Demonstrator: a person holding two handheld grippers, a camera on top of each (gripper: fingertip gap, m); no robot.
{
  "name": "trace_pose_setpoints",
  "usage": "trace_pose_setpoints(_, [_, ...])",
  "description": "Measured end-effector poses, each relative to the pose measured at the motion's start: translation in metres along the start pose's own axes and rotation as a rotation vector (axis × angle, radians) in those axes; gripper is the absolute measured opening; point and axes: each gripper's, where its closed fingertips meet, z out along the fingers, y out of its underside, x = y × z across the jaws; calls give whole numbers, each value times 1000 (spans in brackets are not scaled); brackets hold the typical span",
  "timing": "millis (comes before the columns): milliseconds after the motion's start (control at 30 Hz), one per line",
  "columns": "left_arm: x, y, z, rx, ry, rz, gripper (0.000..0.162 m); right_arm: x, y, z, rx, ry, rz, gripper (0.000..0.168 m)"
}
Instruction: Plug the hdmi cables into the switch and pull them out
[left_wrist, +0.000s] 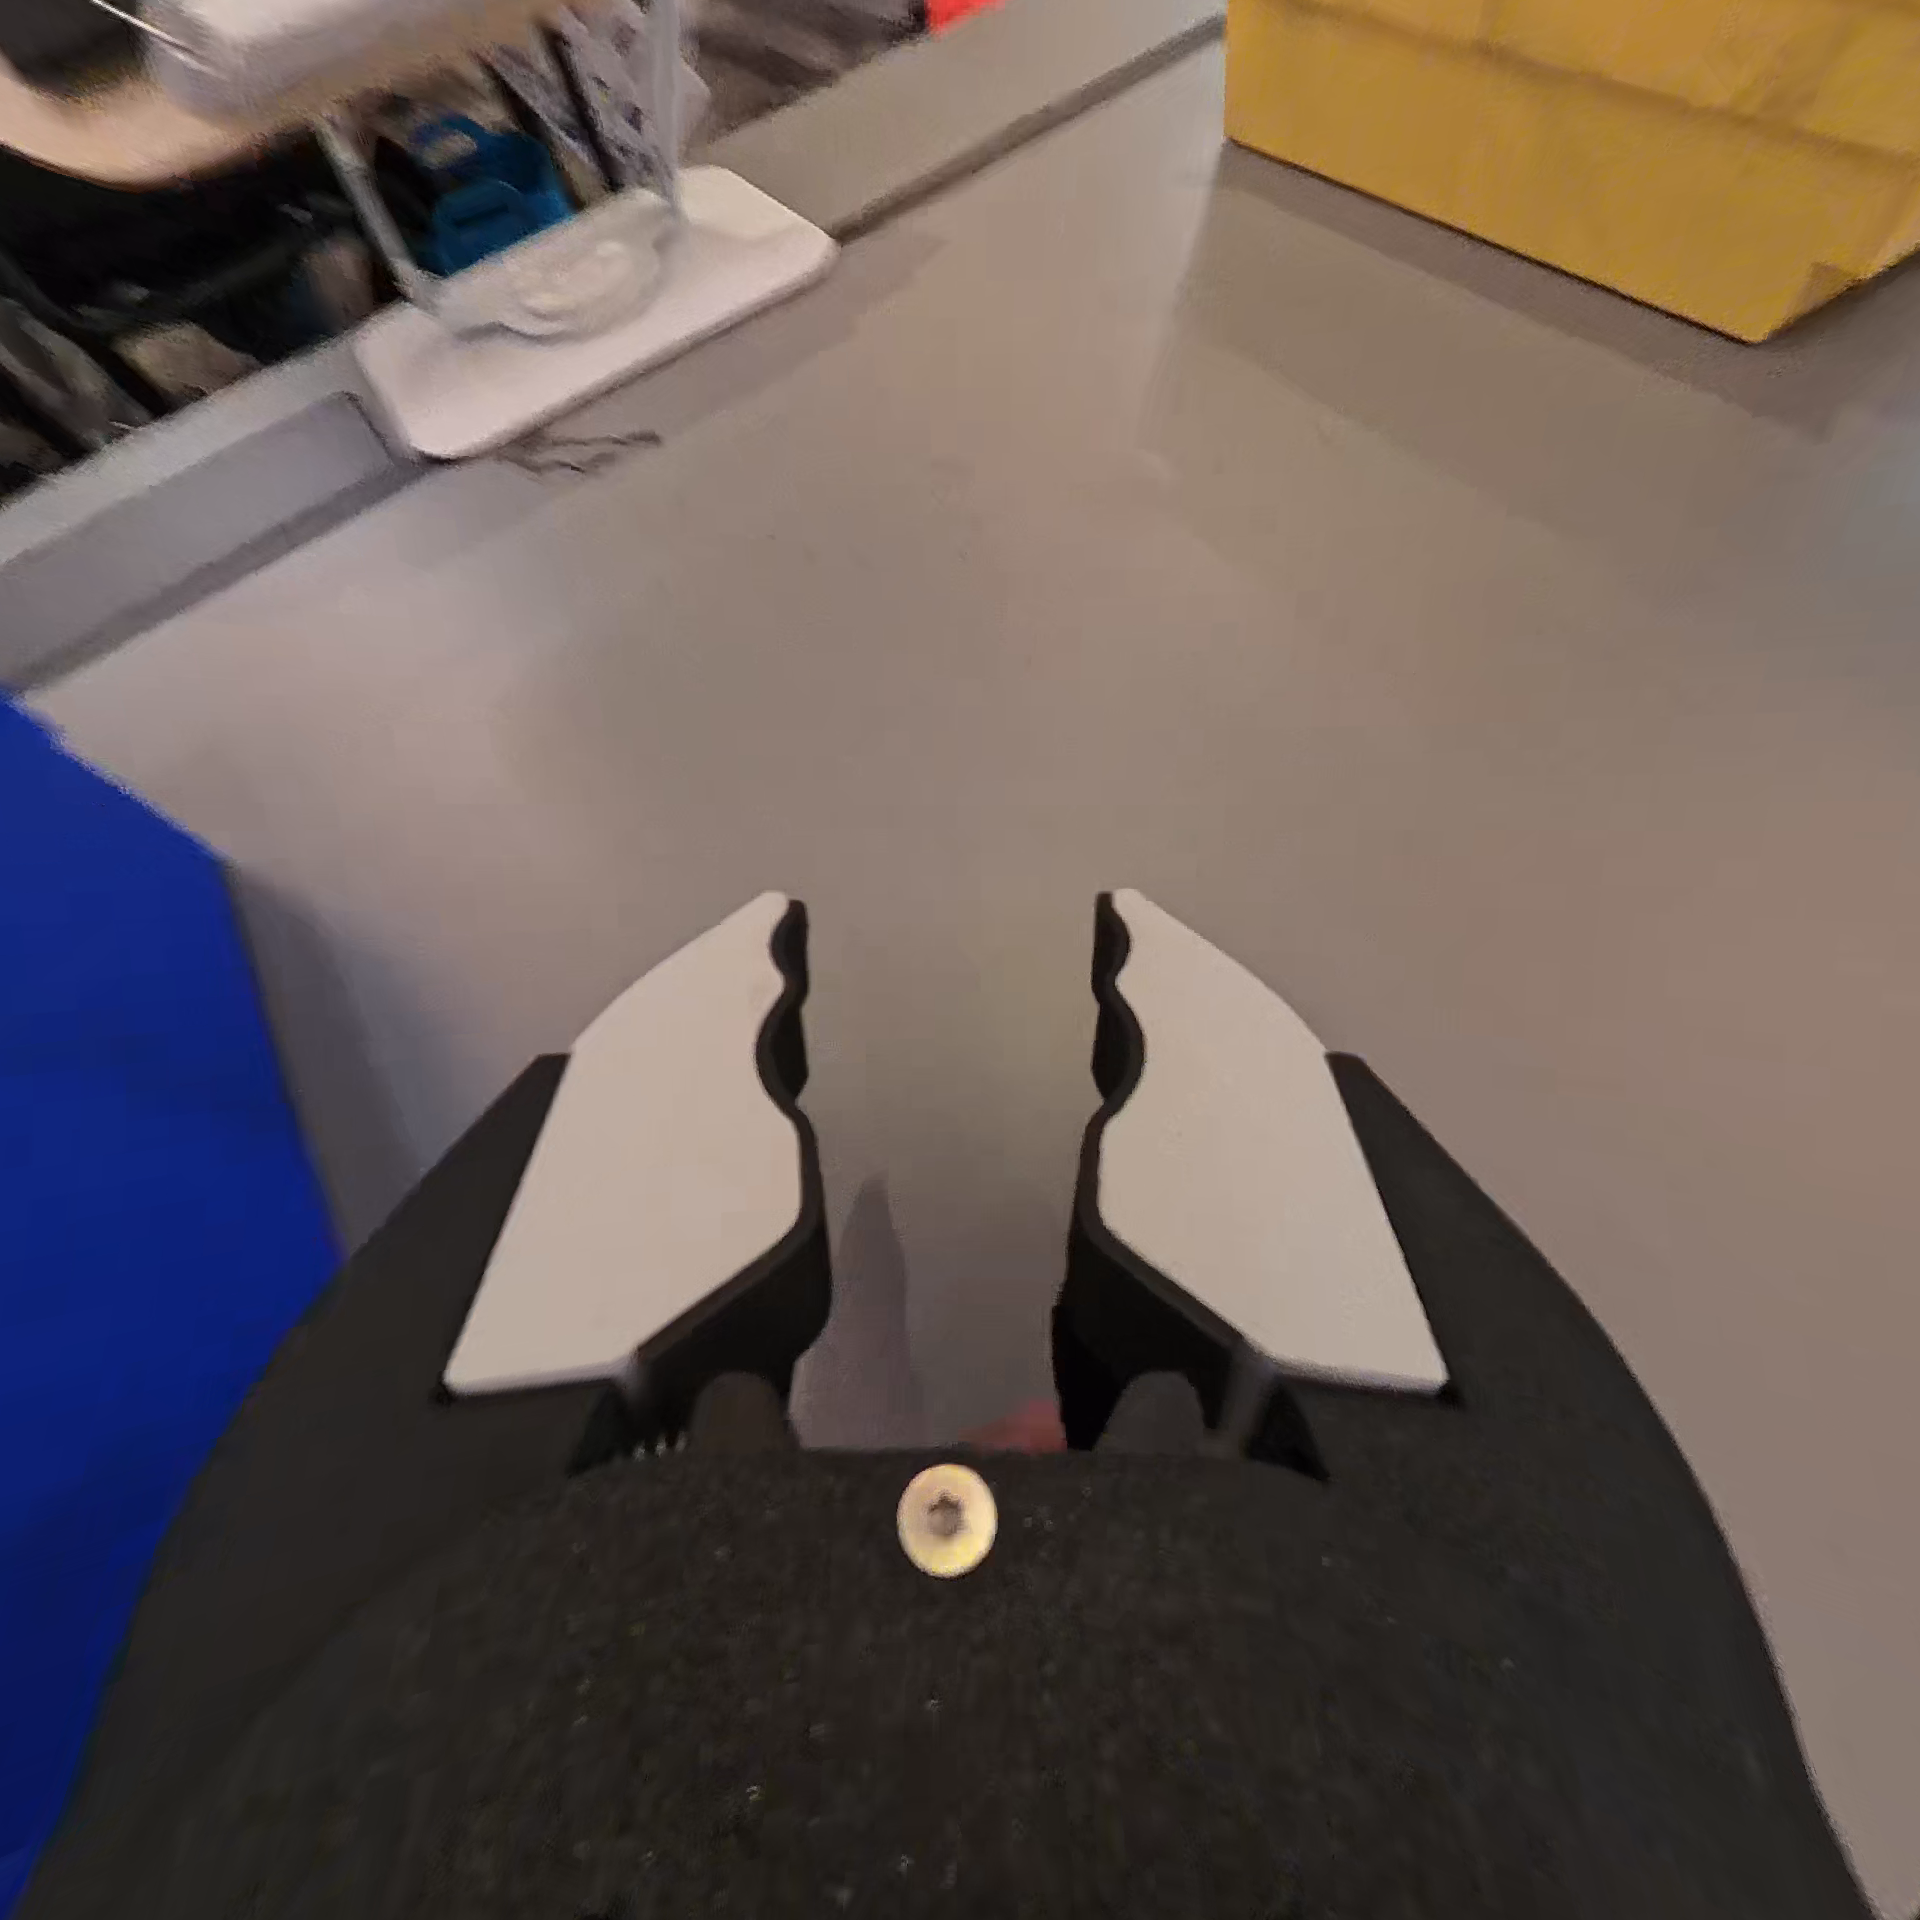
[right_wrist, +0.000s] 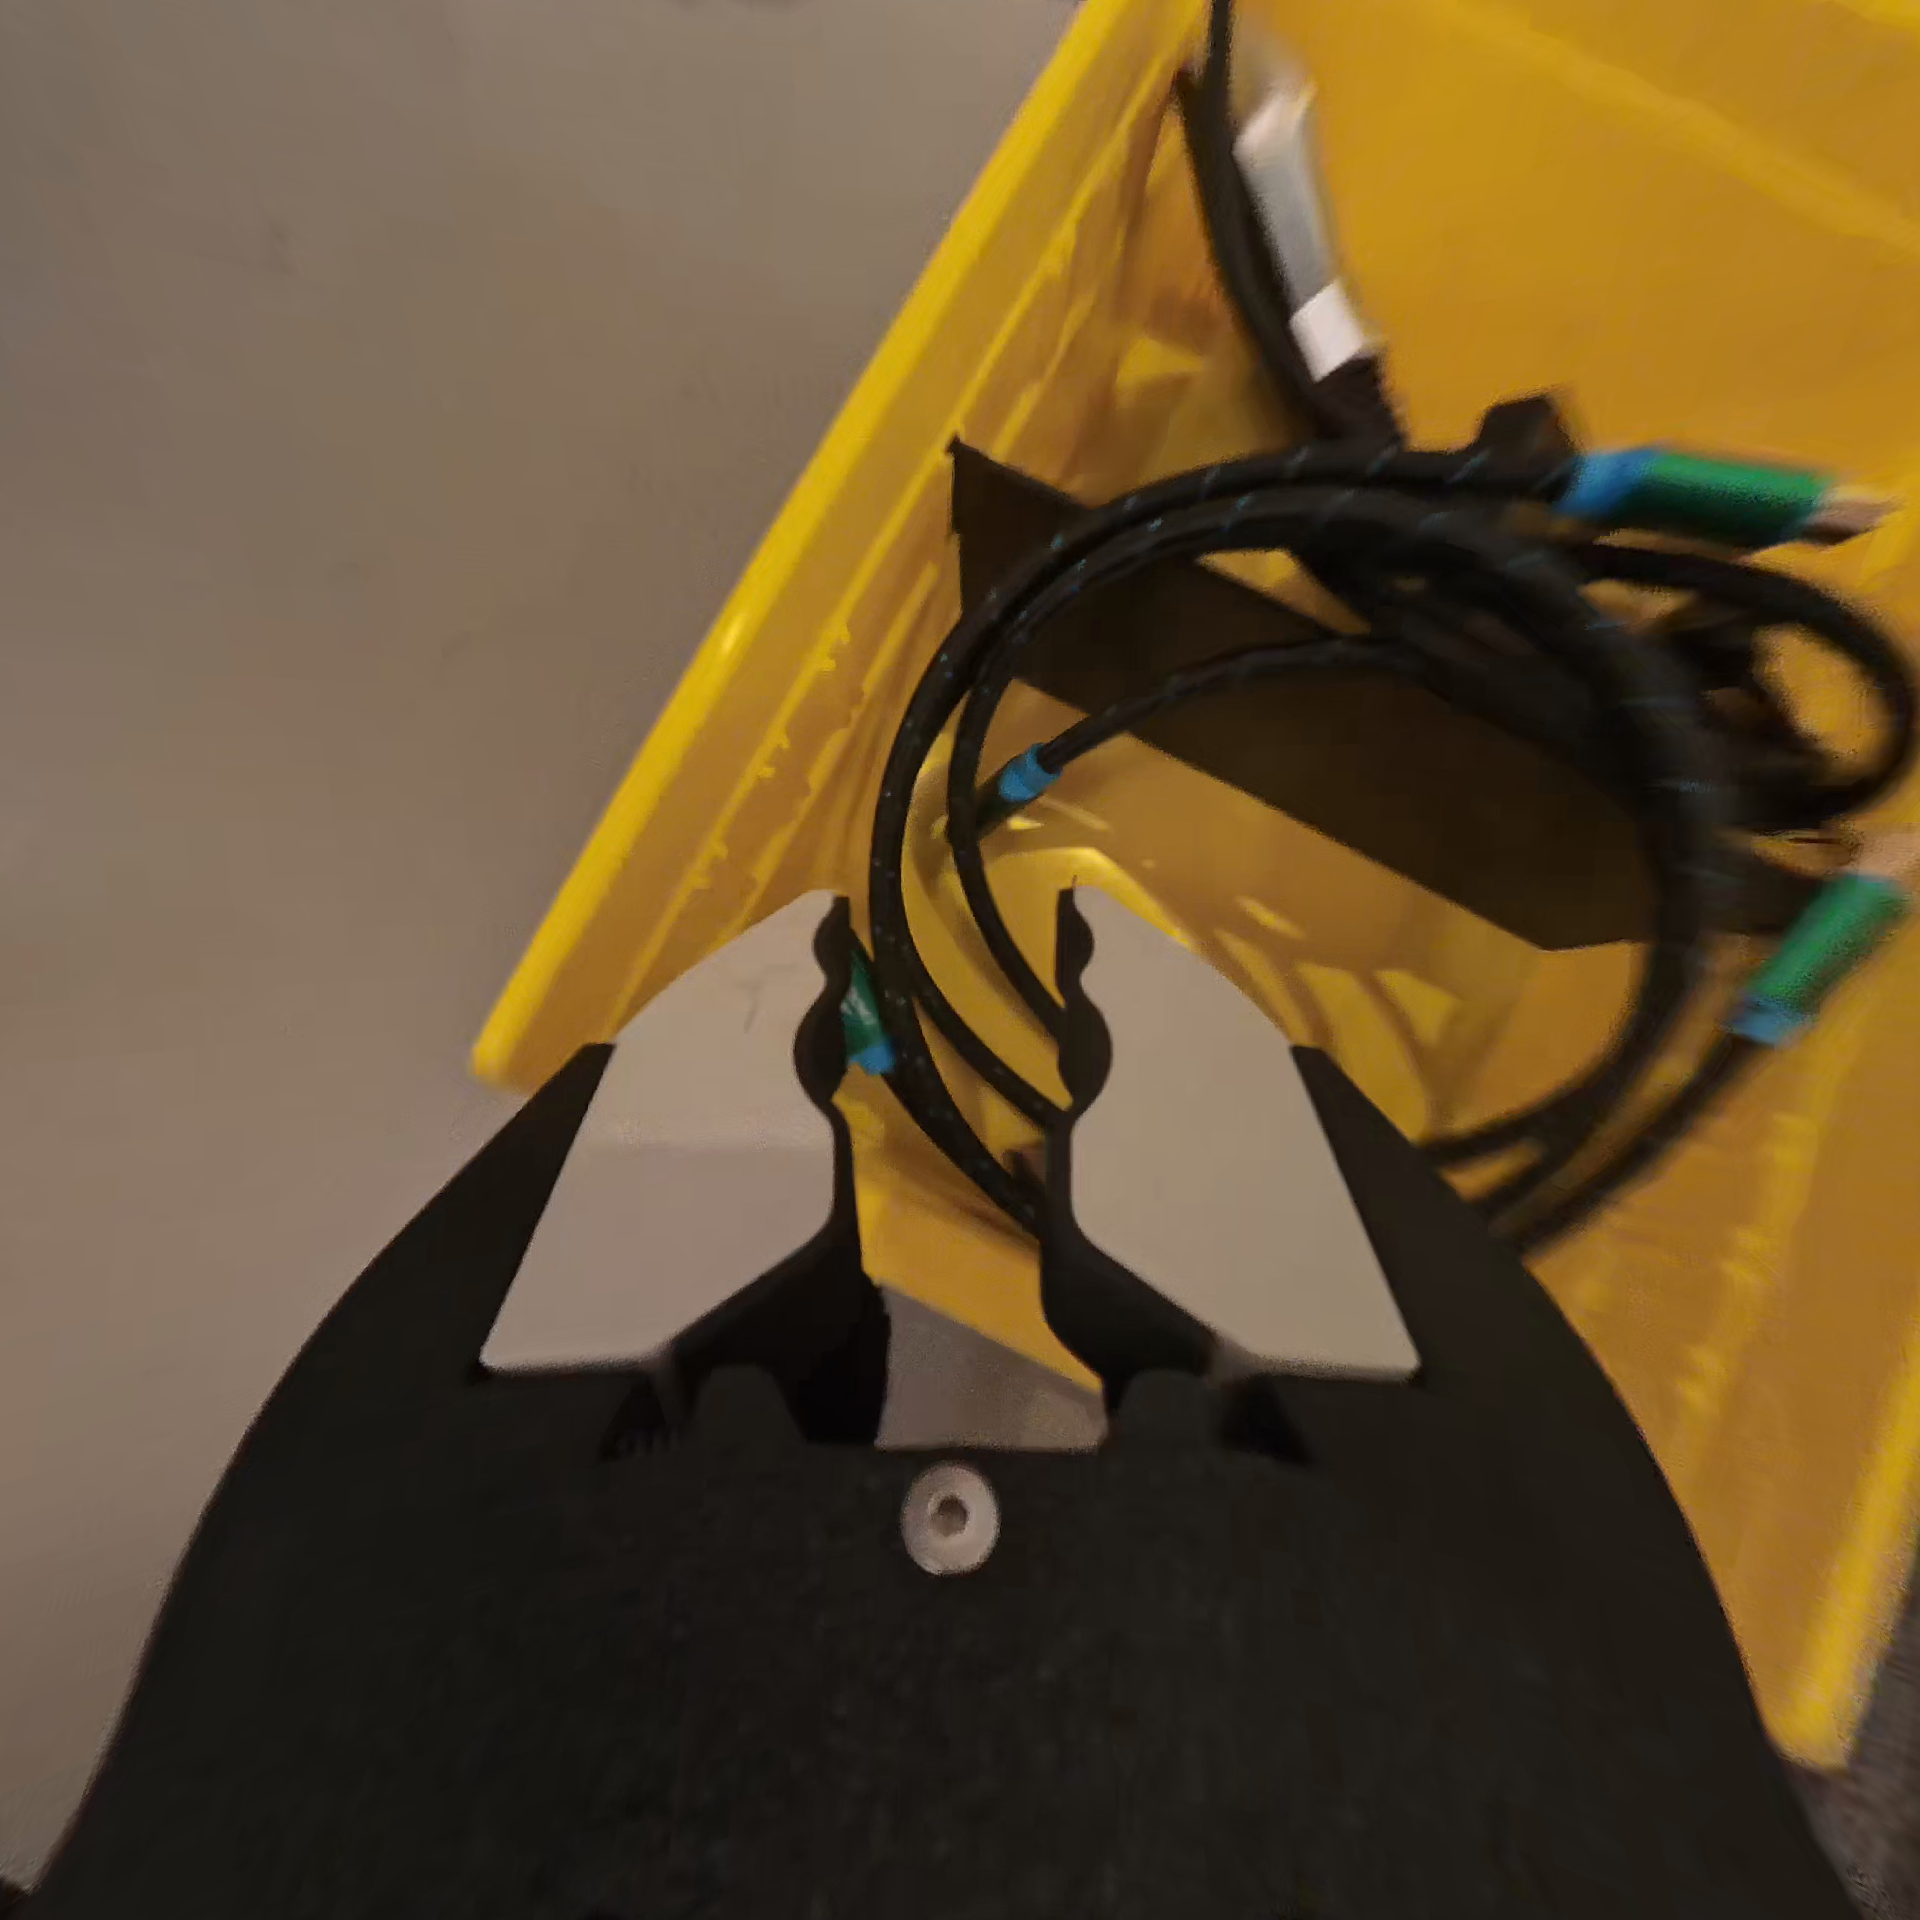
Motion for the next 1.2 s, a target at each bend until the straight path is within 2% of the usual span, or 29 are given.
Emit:
trace_pose_setpoints(67, [-16,-13,-25,90,-101,2,56,4,-14,-41,148,115,-28,39])
trace_pose_setpoints(133, [-28,-22,-59,191,-175,-9,56,4,-22,-91,372,246,-32,40])
trace_pose_setpoints(233, [-48,-13,-114,261,-295,-62,52,-22,5,-139,616,300,-7,40])
trace_pose_setpoints(333, [-67,8,-164,296,-373,-110,44,-37,67,-132,638,372,59,40])
trace_pose_setpoints(433, [-90,37,-190,262,-394,-203,44,-44,80,-118,604,310,92,51])
trace_pose_setpoints(600, [-115,53,-187,271,-278,-360,47,-27,71,-121,667,338,128,51])
trace_pose_setpoints(700, [-116,68,-173,209,-230,-405,27,-20,76,-117,636,362,141,50])
trace_pose_setpoints(833, [-111,67,-161,184,-224,-383,34,-18,82,-115,608,365,172,51])
trace_pose_setpoints(1000, [-105,70,-155,141,-236,-327,35,-18,82,-118,616,372,159,51])
trace_pose_setpoints(1200, [-108,74,-150,130,-218,-362,35,-15,81,-113,609,364,173,52])
